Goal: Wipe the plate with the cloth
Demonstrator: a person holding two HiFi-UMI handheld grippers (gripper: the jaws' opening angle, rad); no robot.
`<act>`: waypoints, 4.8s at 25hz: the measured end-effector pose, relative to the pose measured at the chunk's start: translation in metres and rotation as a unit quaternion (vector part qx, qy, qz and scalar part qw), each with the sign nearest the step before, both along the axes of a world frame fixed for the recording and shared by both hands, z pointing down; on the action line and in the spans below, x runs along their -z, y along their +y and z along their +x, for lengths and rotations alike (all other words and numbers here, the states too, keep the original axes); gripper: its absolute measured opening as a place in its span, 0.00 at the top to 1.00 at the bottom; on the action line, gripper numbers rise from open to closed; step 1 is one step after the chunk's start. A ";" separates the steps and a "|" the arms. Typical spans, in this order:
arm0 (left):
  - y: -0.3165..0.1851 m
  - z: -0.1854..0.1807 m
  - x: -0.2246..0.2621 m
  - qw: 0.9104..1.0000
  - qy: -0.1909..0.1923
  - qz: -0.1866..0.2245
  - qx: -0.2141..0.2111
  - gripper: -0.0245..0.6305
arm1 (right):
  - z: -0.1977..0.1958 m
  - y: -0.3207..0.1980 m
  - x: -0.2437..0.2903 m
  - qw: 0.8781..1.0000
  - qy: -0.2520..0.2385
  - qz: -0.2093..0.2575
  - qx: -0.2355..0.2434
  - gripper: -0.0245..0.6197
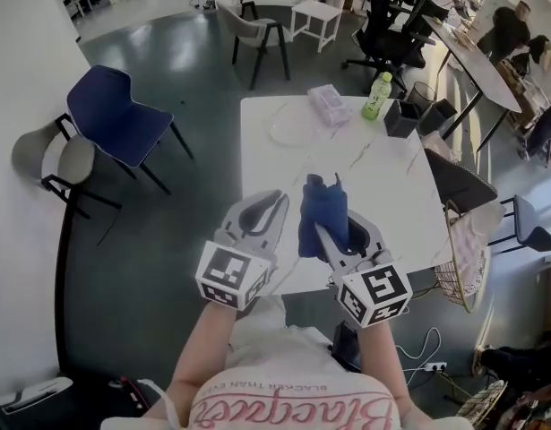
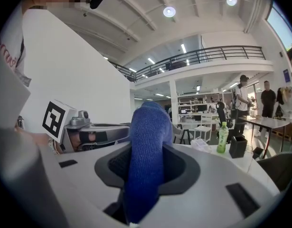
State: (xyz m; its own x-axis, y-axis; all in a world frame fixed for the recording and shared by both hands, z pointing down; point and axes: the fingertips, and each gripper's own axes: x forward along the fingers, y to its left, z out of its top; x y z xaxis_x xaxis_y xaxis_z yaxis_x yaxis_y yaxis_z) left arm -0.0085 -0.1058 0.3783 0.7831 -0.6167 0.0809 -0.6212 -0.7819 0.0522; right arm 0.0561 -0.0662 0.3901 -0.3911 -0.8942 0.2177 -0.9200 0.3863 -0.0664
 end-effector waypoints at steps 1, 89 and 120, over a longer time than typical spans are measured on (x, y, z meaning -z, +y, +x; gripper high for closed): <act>-0.010 0.001 0.000 1.000 0.001 0.000 0.004 0.95 | 0.001 -0.011 0.001 1.000 0.000 0.000 0.001 0.77; -0.339 0.063 -0.270 0.857 0.106 -0.490 0.123 0.94 | 0.090 -0.258 -0.184 0.983 -0.011 -0.181 0.018 0.77; -0.231 0.046 -0.094 0.929 0.194 -0.312 0.050 0.95 | 0.081 -0.186 -0.062 0.998 -0.004 -0.068 0.015 0.77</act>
State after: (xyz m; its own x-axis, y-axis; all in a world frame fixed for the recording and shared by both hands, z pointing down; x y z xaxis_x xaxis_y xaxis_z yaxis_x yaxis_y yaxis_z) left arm 0.0378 -0.3365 0.4723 0.7691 -0.6160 0.1705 -0.5290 -0.4637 0.7107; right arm 0.1373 -0.2522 0.4519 -0.4201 -0.8441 0.3333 -0.9071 0.4012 -0.1271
